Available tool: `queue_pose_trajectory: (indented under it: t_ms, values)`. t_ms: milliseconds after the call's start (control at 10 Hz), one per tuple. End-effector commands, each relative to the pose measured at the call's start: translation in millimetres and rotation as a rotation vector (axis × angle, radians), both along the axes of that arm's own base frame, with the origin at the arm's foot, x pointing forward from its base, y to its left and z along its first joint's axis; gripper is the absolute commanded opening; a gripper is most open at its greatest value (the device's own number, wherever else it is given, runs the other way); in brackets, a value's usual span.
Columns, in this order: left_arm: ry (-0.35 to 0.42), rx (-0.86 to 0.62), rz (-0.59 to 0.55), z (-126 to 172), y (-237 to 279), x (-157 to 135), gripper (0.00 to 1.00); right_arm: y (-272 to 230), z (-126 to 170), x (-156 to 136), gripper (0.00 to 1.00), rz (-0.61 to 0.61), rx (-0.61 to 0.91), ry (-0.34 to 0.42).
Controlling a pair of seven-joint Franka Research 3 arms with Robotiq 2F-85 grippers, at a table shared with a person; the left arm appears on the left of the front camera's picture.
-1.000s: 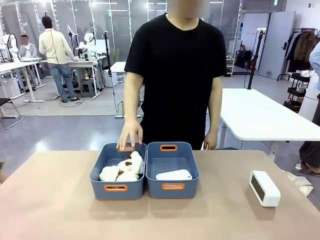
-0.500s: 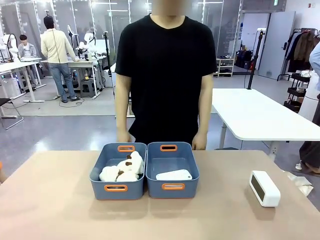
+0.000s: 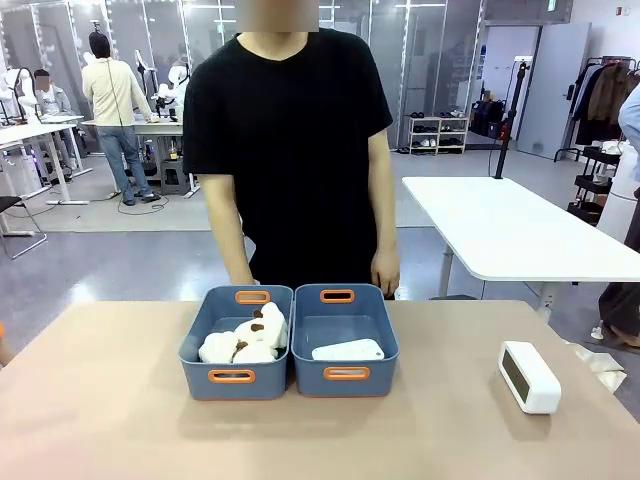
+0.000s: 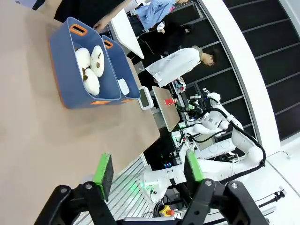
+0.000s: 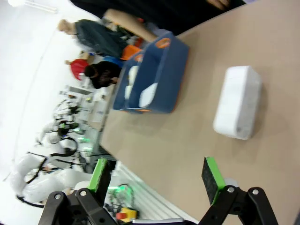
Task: Sort the digital clocks into the basket.
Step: Pick up the Digital clock from the table and place it into the empty Plastic storage basket.
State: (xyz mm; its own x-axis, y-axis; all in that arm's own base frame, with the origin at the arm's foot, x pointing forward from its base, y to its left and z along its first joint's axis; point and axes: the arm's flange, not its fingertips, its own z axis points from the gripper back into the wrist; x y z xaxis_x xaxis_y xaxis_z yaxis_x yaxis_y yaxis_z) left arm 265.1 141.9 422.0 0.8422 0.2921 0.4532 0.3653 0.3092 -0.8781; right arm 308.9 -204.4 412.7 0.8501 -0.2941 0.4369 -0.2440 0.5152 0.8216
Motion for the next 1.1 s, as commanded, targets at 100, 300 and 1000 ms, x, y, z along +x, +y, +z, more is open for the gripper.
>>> queue_pose_trajectory:
  t_ms: [100,300,1000]
  values:
    - [-0.01,0.004,0.003,4,0,-1,0.78,55,11,53,1.0,-0.039,-0.511,0.231]
    - [-0.01,0.004,0.003,4,0,-1,0.78,94,13,88,1.0,-0.07,-0.731,0.274]
    - [-0.01,0.004,0.003,4,0,-1,0.78,161,-56,137,1.0,-0.156,-0.932,0.373]
